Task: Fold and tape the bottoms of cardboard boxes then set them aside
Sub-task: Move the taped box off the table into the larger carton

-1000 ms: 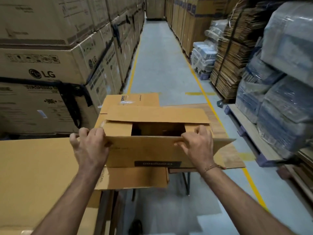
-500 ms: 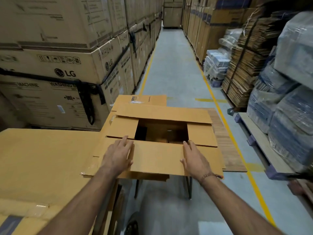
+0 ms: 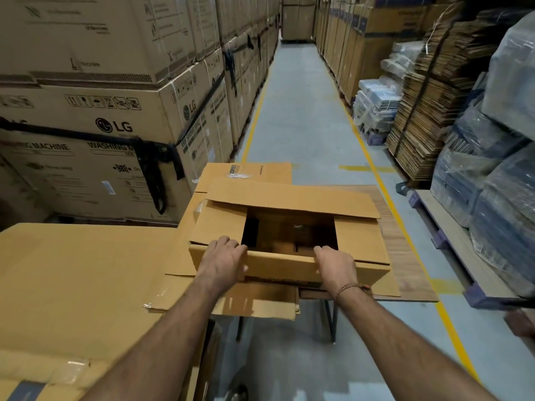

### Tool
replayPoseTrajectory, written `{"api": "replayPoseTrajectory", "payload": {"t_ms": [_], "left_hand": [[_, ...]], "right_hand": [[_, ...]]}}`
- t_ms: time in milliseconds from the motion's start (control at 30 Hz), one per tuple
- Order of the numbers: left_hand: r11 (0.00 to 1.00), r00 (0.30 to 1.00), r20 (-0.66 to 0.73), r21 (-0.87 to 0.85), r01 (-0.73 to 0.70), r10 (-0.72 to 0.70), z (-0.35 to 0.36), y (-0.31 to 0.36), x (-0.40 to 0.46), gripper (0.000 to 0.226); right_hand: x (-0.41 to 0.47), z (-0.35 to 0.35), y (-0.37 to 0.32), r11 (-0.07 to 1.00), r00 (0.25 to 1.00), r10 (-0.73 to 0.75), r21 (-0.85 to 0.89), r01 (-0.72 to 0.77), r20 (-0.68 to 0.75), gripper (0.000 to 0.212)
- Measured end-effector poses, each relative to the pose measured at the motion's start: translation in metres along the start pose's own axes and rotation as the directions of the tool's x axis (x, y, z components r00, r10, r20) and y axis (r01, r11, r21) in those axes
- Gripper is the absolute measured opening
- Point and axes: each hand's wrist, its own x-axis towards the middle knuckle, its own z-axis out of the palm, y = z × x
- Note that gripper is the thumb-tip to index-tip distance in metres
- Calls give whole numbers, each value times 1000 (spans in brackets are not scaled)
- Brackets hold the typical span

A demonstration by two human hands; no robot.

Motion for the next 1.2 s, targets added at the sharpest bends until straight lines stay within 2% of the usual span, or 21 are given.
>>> {"api": "replayPoseTrajectory", "payload": {"t_ms": [200, 300, 400, 533, 600, 667, 700, 767, 867, 967, 1100, 1200], "left_hand": [[992, 998, -60, -128, 4, -12, 4, -18, 45, 45], [983, 999, -29, -181, -23, 18, 3, -22, 80, 45], [982, 997, -10, -172, -72, 71, 0, -23, 117, 56], [982, 975, -181, -114, -152, 130, -9, -29, 159, 71], [980, 959, -233, -82, -182, 159, -17, -34, 187, 82], [986, 977, -163, -66, -151, 138, -22, -37, 218, 101], [991, 991, -81, -74, -113, 107, -24, -37, 233, 109], [996, 995, 77, -69, -53, 58, -26, -40, 263, 112], [997, 984, 165, 33, -69, 63, -19, -47, 297, 84], [997, 969, 235, 16, -77, 71, -5, -48, 305, 45], [998, 995, 93, 53, -34, 29, 12, -42, 300, 22], [999, 998, 59, 46, 1, -4, 17, -42, 302, 20]], "right_hand": [[14, 6, -3, 998, 999, 27, 56, -25, -32, 26], [15, 12, 0, 998, 999, 31, 55, -29, -33, 25], [21, 10, 4, 998, 1000, -4, 57, 6, -28, 23], [21, 11, 4, 999, 999, -40, -18, 40, -8, 15], [19, 14, 0, 999, 1000, -22, -44, 21, -13, 23], [20, 19, 0, 997, 1000, -6, -81, 5, -11, 39], [20, 22, 0, 996, 1000, 3, -93, -4, -19, 43], [22, 25, 1, 994, 1000, 18, -103, -19, -16, 41], [23, 25, 0, 995, 999, 20, -102, -23, -27, 42], [24, 23, 1, 994, 1000, 18, -107, -18, 4, 47], [29, 21, 2, 990, 996, 52, -137, -42, 71, 45], [30, 19, 0, 988, 991, 57, -150, -38, 118, 41]]}}
